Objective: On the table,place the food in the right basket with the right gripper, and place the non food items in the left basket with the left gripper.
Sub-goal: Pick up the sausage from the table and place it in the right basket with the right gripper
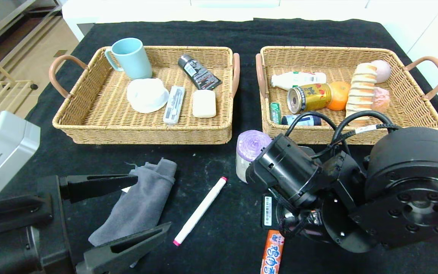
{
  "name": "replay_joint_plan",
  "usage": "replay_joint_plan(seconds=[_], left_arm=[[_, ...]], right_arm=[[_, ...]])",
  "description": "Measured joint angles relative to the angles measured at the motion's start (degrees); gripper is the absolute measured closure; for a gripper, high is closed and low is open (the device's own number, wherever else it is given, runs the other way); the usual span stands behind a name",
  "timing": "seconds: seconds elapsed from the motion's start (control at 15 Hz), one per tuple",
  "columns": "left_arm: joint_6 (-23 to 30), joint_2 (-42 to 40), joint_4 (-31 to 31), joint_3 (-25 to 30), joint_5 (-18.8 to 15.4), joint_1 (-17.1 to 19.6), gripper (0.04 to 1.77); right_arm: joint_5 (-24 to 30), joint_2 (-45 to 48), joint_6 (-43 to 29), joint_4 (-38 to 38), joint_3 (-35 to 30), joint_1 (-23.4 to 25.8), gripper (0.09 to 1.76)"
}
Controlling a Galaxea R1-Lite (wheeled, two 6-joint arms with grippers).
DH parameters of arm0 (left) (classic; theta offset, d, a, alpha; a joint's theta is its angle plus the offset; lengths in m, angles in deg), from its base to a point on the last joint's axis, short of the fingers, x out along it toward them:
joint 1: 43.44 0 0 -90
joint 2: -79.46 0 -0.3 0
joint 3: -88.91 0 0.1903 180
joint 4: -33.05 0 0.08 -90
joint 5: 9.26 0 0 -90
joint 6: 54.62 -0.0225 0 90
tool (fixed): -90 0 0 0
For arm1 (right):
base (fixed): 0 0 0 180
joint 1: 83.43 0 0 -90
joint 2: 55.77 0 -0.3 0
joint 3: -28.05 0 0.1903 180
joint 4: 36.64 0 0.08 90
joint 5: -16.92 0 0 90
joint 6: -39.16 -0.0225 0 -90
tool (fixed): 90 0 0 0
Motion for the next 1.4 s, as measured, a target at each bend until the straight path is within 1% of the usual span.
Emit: replay_joint_plan(seconds=[0.2, 0.53, 0.67, 0.93, 1.07, 1.2, 1.4], left_arm=[[-0.04, 0.09, 0.07, 0.0, -0.02, 0.02, 0.09], [-0.04, 0.2, 0.09, -0.02, -0.02, 0.02, 0.09], [-0.04, 0.22, 0.09, -0.02, -0.02, 0.02, 0.09], [-0.04, 0.26, 0.09, 0.04, -0.05, 0.0, 0.09], [-0.04, 0.3, 0.07, 0.06, -0.02, 0.0, 0.09], [-0.04, 0.3, 0.05, 0.06, -0.02, -0.02, 0.09], [-0.04, 0.3, 0.0, 0.06, -0.05, -0.06, 0.09]], right_arm=[[-0.22, 0.23, 0.09, 0.23, -0.18, -0.11, 1.31], [-0.48, 3.93, 0.28, 4.77, 1.94, -0.2, 1.33], [-0.74, 5.74, 0.5, 6.1, 3.21, 0.56, 1.33], [-1.27, 7.73, 1.94, 6.46, 6.79, 2.89, 1.33], [-1.35, 8.36, 3.39, 7.91, 10.34, 4.05, 1.33], [-1.9, 8.61, 5.46, 9.94, 15.47, 5.79, 1.33], [-2.23, 8.66, 9.52, 11.2, 23.19, 10.51, 1.33]])
